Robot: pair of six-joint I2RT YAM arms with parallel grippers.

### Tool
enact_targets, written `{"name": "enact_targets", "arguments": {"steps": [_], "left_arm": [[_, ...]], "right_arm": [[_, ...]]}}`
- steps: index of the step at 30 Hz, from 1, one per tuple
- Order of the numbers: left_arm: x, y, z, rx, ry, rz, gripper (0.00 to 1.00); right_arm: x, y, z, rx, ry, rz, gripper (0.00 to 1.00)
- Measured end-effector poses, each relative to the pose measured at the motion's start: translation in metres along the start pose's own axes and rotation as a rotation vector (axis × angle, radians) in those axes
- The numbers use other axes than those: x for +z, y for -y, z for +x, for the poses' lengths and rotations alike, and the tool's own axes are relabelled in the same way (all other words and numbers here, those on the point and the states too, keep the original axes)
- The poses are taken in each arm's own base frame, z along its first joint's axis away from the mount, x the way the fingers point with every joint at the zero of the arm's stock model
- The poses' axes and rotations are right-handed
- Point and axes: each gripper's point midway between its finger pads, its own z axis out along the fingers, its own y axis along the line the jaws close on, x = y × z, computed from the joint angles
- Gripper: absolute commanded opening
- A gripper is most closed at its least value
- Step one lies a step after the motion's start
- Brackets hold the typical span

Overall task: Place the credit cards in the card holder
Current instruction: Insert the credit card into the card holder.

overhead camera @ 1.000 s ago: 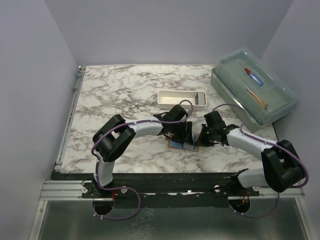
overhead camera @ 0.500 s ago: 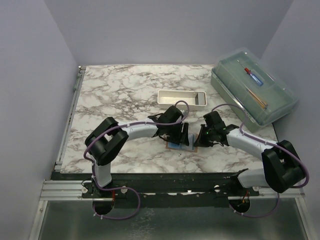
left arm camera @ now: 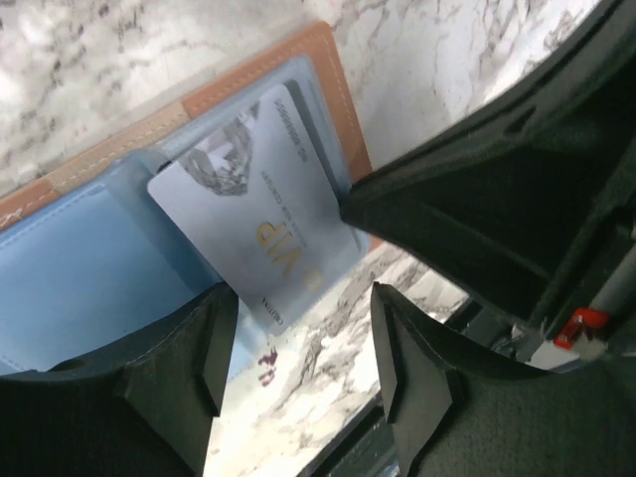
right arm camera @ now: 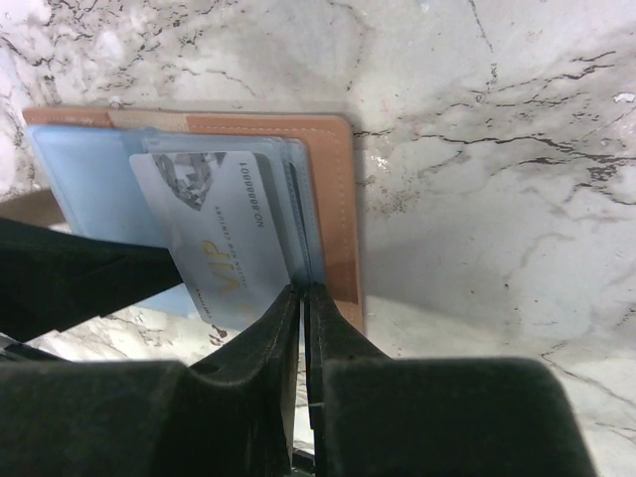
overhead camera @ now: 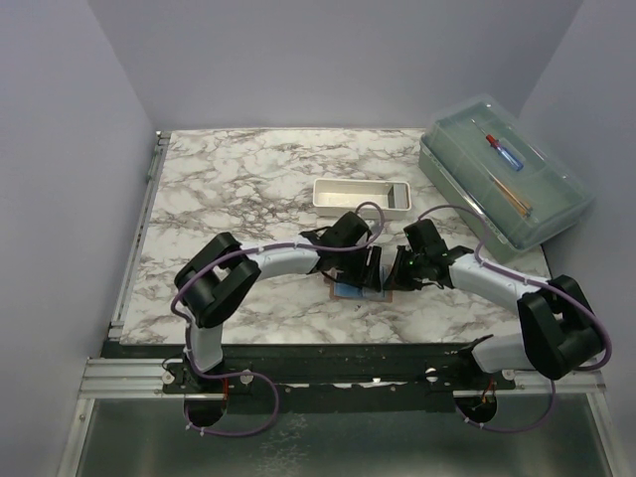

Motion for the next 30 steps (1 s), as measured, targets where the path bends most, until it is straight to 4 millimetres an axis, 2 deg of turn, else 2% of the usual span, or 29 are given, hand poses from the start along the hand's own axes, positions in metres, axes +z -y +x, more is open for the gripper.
{"name": "enact_targets", "arguments": {"steps": [3, 6, 9, 12, 15, 18, 22, 26, 30], "left_arm": [[-0.008, -0.001, 0.006, -0.001, -0.002, 0.0, 0.62], [-0.031, -0.004, 0.01, -0.021, 0.001, 0.011, 0.65], [-0.064, -0.004, -0.004, -0.048, 0.056, 0.035, 0.7], [-0.103, -0.005, -0.031, -0.065, 0.158, 0.053, 0.78], [-0.125, -0.013, -0.043, -0.072, 0.212, 0.041, 0.79], [-0.122, -0.026, -0.037, -0.087, 0.186, 0.002, 0.79], [-0.102, -0.051, -0.015, -0.126, 0.097, -0.071, 0.73], [-0.09, -0.072, 0.002, -0.15, 0.046, -0.138, 0.61], [-0.084, -0.081, 0.009, -0.165, 0.031, -0.158, 0.43]], "right_arm": [[-0.001, 0.0, -0.001, -0.007, 0.001, 0.003, 0.22], [-0.003, 0.0, -0.002, -0.024, 0.008, 0.004, 0.32], [-0.009, -0.001, -0.004, -0.042, 0.019, 0.0, 0.41], [-0.016, -0.004, -0.009, -0.056, 0.039, 0.001, 0.49], [-0.021, -0.008, -0.018, -0.067, 0.068, 0.001, 0.59], [-0.023, -0.01, -0.025, -0.072, 0.086, 0.005, 0.64], [-0.018, -0.005, -0.028, -0.056, 0.076, 0.013, 0.65], [-0.012, -0.006, -0.031, -0.04, 0.072, -0.023, 0.69], [-0.006, -0.008, -0.032, -0.026, 0.068, -0.059, 0.7]]}}
